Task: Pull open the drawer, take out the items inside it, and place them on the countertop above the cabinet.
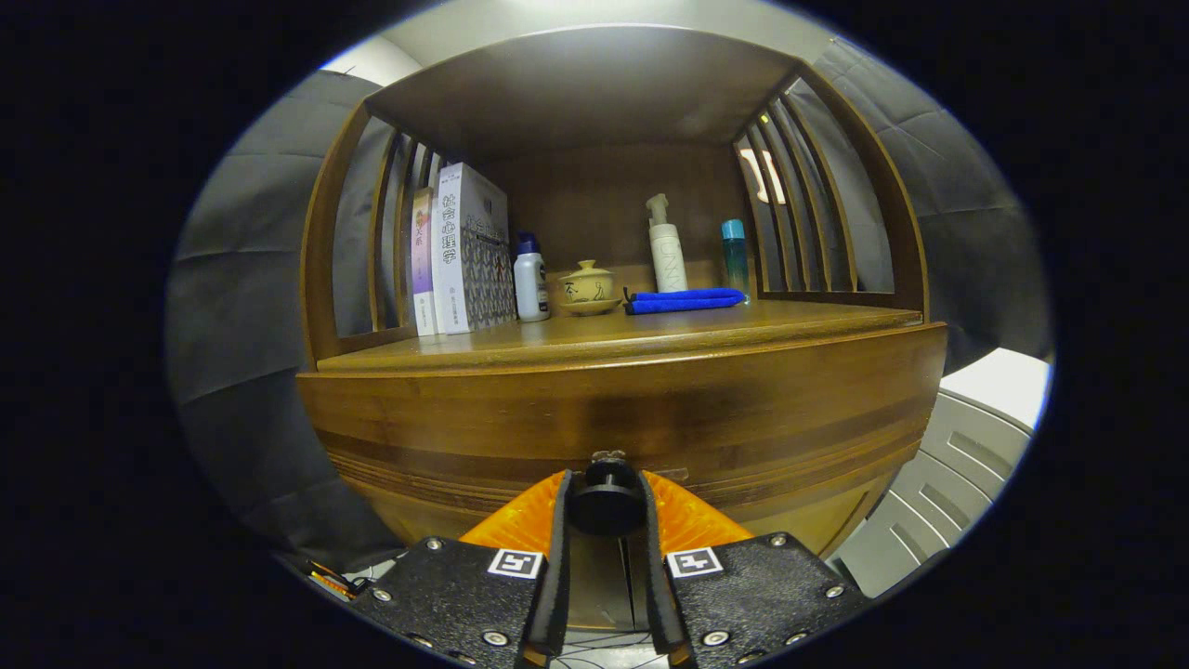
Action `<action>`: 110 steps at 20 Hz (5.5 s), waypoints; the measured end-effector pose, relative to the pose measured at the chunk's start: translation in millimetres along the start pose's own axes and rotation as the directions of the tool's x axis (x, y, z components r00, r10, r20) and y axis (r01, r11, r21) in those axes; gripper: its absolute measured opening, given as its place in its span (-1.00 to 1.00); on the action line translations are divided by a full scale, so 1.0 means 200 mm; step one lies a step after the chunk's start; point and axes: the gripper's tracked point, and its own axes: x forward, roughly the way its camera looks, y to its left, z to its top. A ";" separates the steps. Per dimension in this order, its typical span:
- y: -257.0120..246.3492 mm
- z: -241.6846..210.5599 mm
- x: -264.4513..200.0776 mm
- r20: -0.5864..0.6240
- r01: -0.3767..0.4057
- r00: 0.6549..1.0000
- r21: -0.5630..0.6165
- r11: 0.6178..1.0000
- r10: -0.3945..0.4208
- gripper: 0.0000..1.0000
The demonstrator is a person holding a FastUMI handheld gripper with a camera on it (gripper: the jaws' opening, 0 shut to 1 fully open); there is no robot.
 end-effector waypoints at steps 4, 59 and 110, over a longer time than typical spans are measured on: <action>0.01 -0.01 -0.10 0.005 -0.006 1.000 -0.015 1.000 0.006 -0.30; 0.02 0.33 -0.14 -0.245 -0.159 0.958 -0.031 0.987 0.146 0.82; 0.00 0.90 0.18 -0.178 -0.202 0.956 0.177 0.963 0.233 -0.64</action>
